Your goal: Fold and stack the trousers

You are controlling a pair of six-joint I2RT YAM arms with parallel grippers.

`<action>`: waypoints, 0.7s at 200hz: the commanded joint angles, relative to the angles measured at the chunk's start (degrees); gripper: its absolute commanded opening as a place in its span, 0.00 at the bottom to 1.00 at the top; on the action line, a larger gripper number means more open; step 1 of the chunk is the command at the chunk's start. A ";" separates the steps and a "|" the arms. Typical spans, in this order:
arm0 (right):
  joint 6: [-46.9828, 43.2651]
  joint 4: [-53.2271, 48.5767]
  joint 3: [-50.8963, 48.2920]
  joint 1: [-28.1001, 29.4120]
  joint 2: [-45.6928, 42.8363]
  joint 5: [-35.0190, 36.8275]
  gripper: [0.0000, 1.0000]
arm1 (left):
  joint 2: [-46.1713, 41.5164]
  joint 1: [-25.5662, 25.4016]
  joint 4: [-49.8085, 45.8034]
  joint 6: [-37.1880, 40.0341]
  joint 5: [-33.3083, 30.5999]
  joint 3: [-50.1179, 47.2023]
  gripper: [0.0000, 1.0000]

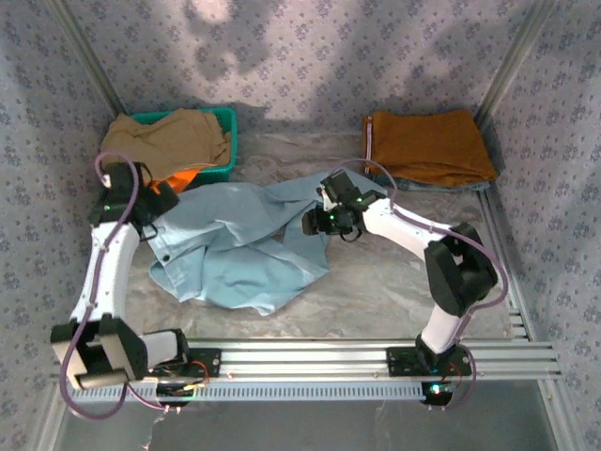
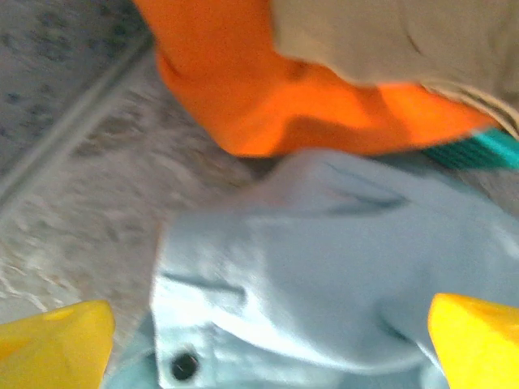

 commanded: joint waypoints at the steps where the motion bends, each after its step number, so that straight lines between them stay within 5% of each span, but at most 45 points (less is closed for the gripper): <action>1: -2.27 -2.89 3.41 0.38 4.52 -0.21 0.69 | -5.75 -6.24 -3.57 -6.37 -0.97 -7.22 1.00; 79: -6.33 -3.59 13.74 -0.80 18.51 2.15 0.65 | -17.31 -12.48 -14.29 -20.82 -8.09 -21.37 1.00; 95: -6.76 -4.18 14.75 -0.77 19.06 2.06 0.51 | -16.33 -13.70 -15.21 -24.42 -8.91 -23.64 1.00; 113: -6.12 -4.16 14.21 -0.80 17.59 2.74 0.19 | -16.82 -14.53 -13.12 -27.23 -8.25 -27.72 1.00; 140: -5.38 -4.08 11.60 -1.27 11.98 4.81 0.00 | -18.32 -14.86 -10.36 -28.51 -6.45 -31.38 0.87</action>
